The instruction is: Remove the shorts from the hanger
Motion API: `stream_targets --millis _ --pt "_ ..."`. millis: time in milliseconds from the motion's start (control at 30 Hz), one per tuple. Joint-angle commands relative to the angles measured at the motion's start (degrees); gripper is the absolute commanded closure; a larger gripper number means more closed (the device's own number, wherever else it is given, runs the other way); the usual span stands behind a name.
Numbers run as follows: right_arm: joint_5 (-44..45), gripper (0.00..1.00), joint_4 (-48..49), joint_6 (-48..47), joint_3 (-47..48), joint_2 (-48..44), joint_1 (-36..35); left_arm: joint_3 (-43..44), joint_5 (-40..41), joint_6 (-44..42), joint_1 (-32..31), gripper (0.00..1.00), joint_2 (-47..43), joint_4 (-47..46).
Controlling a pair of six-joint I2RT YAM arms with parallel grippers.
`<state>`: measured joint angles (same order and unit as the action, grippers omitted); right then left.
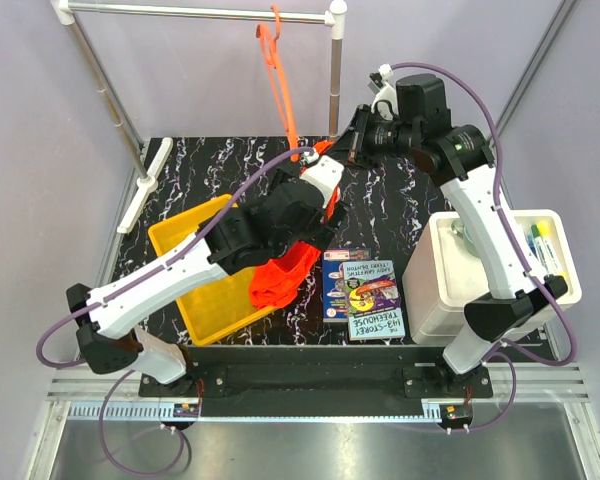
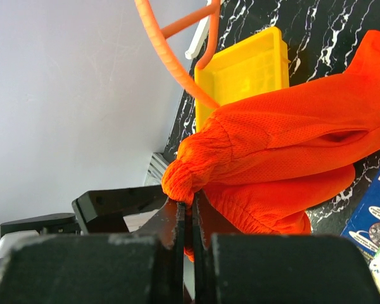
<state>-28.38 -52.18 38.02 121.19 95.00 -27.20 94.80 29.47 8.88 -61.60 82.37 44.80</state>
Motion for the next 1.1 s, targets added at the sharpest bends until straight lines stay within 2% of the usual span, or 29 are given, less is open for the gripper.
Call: stream_targets --millis 0,133,233,267,367,500,633,667,733,800,867,900,967,1000,1067 --pt "-1.32 1.0 2.61 1.35 -0.16 -3.68 0.31 1.79 8.14 -1.68 -0.1 0.01 1.21 3.28" --pt "-2.12 1.0 2.53 1.44 -0.16 -3.95 0.31 1.7 8.5 -1.15 0.25 0.01 1.57 3.54" --pt "-3.34 1.0 2.61 1.35 -0.07 -3.95 0.31 1.26 3.85 -0.36 2.1 0.01 1.13 3.46" --pt "-3.87 1.0 2.7 1.27 -0.07 -3.95 0.31 1.17 -1.12 -0.19 2.88 0.01 1.13 3.54" --pt "-5.1 1.0 3.22 1.44 -0.07 -3.86 0.22 0.38 -9.05 1.04 5.7 0.01 0.78 3.28" --pt "-6.51 1.0 4.19 2.06 0.19 -3.86 0.31 -0.85 -12.59 2.45 8.95 0.03 0.69 3.19" --pt "-6.86 1.0 4.46 2.32 -0.42 -3.86 0.31 -0.24 -14.44 2.63 10.27 0.27 0.6 3.28" --pt "-6.69 1.0 4.55 2.32 -0.6 -3.86 0.31 0.03 -15.4 2.54 10.45 0.37 0.6 3.19" --pt "-6.43 1.0 4.55 2.41 -1.3 -4.12 0.31 1.08 -16.2 2.45 10.54 0.45 0.6 3.28" --pt "-5.99 1.0 4.55 2.67 -1.56 -4.21 0.31 1.7 -16.38 2.8 10.8 0.59 0.43 3.28" --pt "-5.63 0.97 4.55 2.85 -1.74 -4.12 0.31 1.87 -16.99 3.07 11.06 0.65 -0.1 2.93" --pt "-5.46 0.92 4.55 2.94 -2.0 -4.3 0.31 1.96 -17.25 2.89 11.15 0.78 -0.19 2.93" --pt "-5.11 0.83 4.55 2.94 -2.27 -4.21 0.31 2.05 -16.04 2.89 11.24 0.89 -1.06 2.93" --pt "-4.93 0.72 4.55 3.02 -2.62 -4.21 0.39 1.62 -15.16 3.68 11.42 1.0 -1.59 3.02" --pt "-4.32 0.62 4.46 3.2 -2.88 -4.21 0.31 1.09 -13.75 4.38 12.2 1.0 -3.78 2.58"
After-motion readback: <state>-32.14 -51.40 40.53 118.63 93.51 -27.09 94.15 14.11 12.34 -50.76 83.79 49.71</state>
